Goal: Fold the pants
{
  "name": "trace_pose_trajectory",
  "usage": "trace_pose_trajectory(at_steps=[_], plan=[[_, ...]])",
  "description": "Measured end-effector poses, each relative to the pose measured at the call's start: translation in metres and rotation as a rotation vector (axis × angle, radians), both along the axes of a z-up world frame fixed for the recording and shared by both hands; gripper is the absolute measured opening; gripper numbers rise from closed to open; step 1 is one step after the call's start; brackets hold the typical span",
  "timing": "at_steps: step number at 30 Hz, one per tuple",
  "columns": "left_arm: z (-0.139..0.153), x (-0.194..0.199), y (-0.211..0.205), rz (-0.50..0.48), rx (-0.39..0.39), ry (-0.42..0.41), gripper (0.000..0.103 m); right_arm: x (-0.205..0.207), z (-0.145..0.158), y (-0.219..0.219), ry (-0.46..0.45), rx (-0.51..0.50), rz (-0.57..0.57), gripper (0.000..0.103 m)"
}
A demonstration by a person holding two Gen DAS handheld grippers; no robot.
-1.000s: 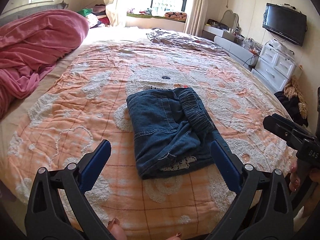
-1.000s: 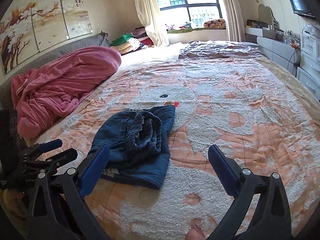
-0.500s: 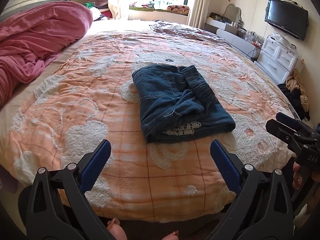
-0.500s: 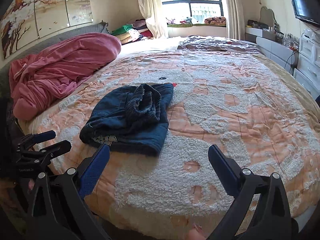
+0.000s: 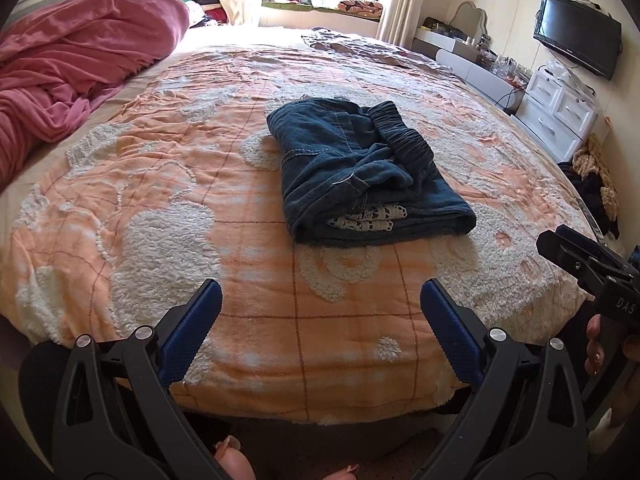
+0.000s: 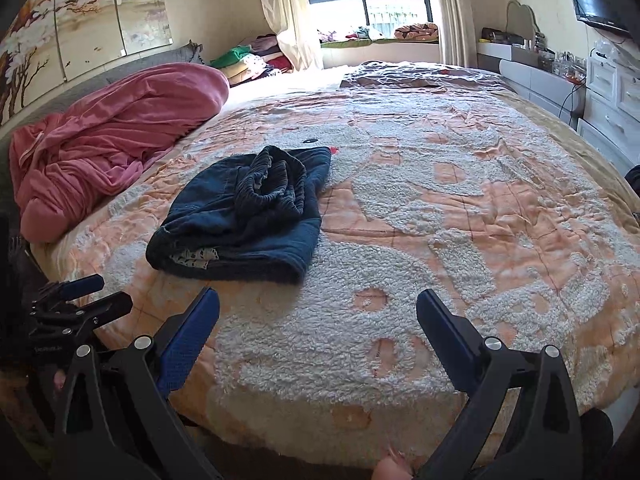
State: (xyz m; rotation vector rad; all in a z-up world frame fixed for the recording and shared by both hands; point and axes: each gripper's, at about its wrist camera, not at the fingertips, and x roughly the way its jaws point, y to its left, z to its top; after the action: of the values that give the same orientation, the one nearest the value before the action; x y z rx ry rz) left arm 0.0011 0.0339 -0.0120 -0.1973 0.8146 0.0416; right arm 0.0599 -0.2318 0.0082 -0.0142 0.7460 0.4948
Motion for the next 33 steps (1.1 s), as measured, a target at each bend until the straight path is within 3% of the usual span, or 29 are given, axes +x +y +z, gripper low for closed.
trace_pose_trajectory(at_steps=[33], plan=[[0.001, 0.0011, 0.0017, 0.015, 0.021, 0.027, 0.093, -0.0027, -0.009, 0.0052, 0.031, -0.009, -0.003, 0.098]])
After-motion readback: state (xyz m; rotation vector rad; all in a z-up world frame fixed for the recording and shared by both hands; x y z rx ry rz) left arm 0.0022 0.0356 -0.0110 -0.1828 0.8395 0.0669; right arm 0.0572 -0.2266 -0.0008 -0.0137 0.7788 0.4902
